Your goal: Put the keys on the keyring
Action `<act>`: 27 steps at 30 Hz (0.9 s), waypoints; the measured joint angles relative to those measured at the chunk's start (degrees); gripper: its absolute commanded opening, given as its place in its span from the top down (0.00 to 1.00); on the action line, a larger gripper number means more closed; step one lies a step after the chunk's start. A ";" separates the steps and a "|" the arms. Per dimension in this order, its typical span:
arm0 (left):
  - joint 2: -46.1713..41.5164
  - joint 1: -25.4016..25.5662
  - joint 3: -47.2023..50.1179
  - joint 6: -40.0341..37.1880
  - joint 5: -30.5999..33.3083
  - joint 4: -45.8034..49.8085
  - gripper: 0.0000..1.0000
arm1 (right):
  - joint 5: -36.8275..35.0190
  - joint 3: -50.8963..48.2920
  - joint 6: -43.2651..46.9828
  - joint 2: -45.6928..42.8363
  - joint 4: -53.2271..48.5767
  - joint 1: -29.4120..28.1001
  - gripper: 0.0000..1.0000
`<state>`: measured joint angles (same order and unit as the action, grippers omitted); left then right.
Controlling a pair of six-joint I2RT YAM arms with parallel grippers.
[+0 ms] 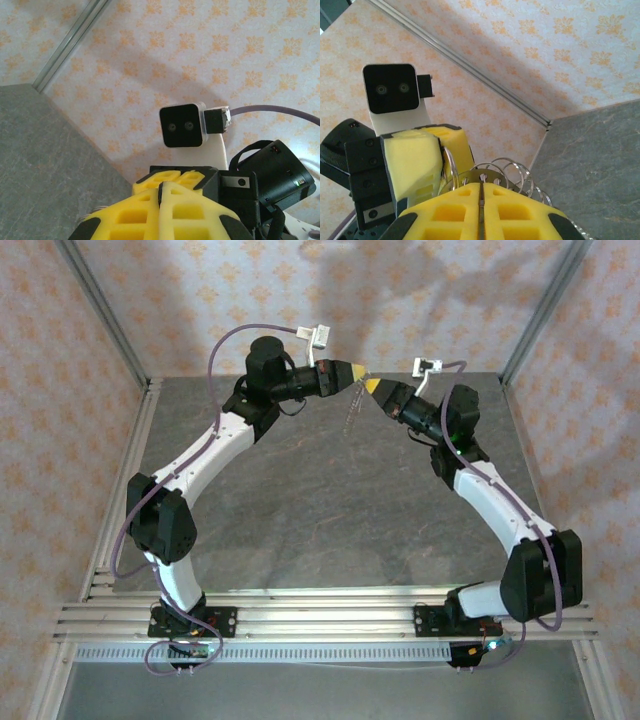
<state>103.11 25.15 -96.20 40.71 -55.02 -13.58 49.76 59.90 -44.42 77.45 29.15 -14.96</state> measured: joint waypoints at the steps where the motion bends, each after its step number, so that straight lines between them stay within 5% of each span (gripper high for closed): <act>1: 0.00 0.02 0.00 0.02 0.00 -0.17 1.00 | -0.09 -0.13 0.52 -0.61 -0.79 0.00 0.89; 11: 0.00 0.02 0.00 0.81 0.00 -1.33 1.00 | -2.12 -1.55 2.43 -7.13 -3.26 4.85 0.84; 27: 0.00 0.76 0.28 2.45 0.17 -4.11 1.00 | -3.96 -0.70 -9.16 1.09 10.25 2.80 0.73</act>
<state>103.11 25.91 -95.92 43.16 -54.85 -17.69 45.80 59.20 -53.58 78.54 39.40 -12.16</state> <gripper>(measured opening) 0.043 0.269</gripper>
